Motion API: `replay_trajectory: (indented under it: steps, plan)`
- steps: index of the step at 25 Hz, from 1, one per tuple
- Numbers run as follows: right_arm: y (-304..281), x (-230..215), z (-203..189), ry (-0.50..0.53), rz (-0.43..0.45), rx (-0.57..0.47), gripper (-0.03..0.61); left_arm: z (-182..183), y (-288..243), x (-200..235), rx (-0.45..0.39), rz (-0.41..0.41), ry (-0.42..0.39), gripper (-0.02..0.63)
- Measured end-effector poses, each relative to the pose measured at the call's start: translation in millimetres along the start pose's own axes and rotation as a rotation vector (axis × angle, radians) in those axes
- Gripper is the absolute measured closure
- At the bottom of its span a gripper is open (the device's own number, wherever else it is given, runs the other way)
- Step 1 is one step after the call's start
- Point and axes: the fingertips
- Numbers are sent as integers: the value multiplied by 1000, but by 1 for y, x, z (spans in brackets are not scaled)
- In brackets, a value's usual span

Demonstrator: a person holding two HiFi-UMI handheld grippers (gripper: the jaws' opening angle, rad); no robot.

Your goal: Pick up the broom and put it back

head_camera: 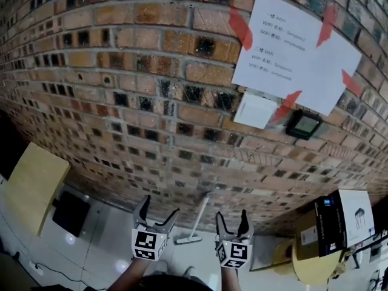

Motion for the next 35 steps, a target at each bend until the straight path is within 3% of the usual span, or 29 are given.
replay_trajectory:
  steps: [1, 8, 14, 19, 22, 24, 27, 29, 31, 35]
  plan:
    - [8, 5, 10, 0, 7, -11, 195, 8, 5, -3, -18, -7, -10, 184]
    - [44, 46, 50, -13, 50, -61, 192, 42, 36, -19, -76, -70, -43, 192]
    - [92, 79, 66, -98, 98, -135, 192, 46, 79, -29, -113, -46, -21, 192]
    - [172, 72, 53, -79, 92, -153, 192, 32, 149, -63, -123, 17, -52, 192]
    - [239, 63, 34, -152, 137, -158, 192, 9, 199, -100, -111, 42, -57, 192]
    - [293, 58, 9, -194, 176, -134, 192, -21, 234, -128, -79, 59, -30, 192]
    - [355, 36, -35, -215, 160, -63, 192, -65, 271, -177, 1, 46, 25, 192]
    - [390, 26, -60, -281, 155, -6, 192, -81, 298, -206, 54, 42, 12, 192]
    - [417, 20, -63, -307, 156, 12, 192, -73, 322, -224, 51, 46, -8, 192]
    - [451, 12, -28, -245, 121, -74, 192, -36, 356, -249, -6, 39, -46, 193]
Point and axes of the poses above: the fingertips, and each gripper's own axes: y backward along the fingers, x to its left, z out of its top, and after that the axes turned 5 degrees about x, right-handed
